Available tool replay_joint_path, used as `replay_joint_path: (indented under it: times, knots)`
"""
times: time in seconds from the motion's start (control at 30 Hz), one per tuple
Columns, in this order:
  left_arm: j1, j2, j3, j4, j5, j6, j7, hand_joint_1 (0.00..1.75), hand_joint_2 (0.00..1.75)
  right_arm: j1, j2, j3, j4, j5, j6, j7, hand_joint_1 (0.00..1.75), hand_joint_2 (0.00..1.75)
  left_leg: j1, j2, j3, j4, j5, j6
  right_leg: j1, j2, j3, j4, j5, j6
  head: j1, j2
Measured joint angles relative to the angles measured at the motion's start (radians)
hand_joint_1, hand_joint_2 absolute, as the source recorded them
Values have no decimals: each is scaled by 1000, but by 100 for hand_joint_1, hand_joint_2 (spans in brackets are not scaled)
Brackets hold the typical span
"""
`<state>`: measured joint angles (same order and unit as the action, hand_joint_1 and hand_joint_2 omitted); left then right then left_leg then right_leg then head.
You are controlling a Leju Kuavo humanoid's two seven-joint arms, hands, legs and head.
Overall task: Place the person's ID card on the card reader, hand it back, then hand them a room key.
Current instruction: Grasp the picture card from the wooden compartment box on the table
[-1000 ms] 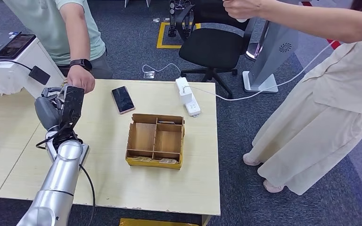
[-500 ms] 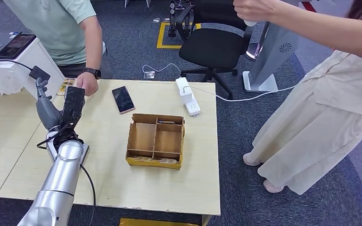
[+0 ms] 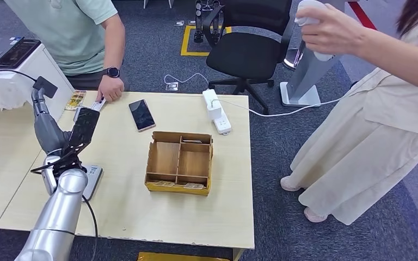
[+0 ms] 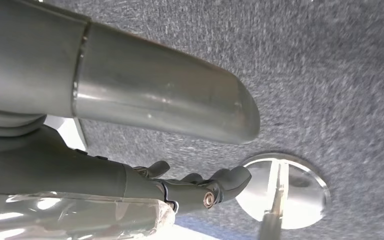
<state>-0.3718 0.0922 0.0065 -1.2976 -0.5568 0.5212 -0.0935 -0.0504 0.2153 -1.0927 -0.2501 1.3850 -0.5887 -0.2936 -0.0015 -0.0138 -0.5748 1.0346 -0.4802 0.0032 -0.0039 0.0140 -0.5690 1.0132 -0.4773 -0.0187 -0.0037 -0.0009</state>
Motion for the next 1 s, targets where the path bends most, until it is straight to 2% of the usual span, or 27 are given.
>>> replay_joint_path:
  times: [0.23,0.47,0.7,1.0]
  knots:
    - [155,91,0,-146,-25,-87,-2,0,175,6,-3,0,-8,-17,7,-2,0,0,0,0,0,0,0,0,0,0,-1,0,-1,1,0,0]
    - [245,143,2,-234,-70,-118,-4,0,175,6,-3,-1,-11,-33,19,-14,0,0,0,0,-1,0,0,0,0,0,0,0,-1,1,0,0]
    - [346,176,15,-302,-132,-130,-16,0,175,6,-3,-3,-15,-44,23,-19,0,0,0,-1,-1,0,-1,0,0,-1,0,0,-1,1,0,0]
    - [474,209,3,-391,-322,-182,-94,0,175,6,-5,-12,-21,-57,39,-37,0,0,0,0,-1,0,-1,1,0,-1,-1,-1,-1,1,0,0]
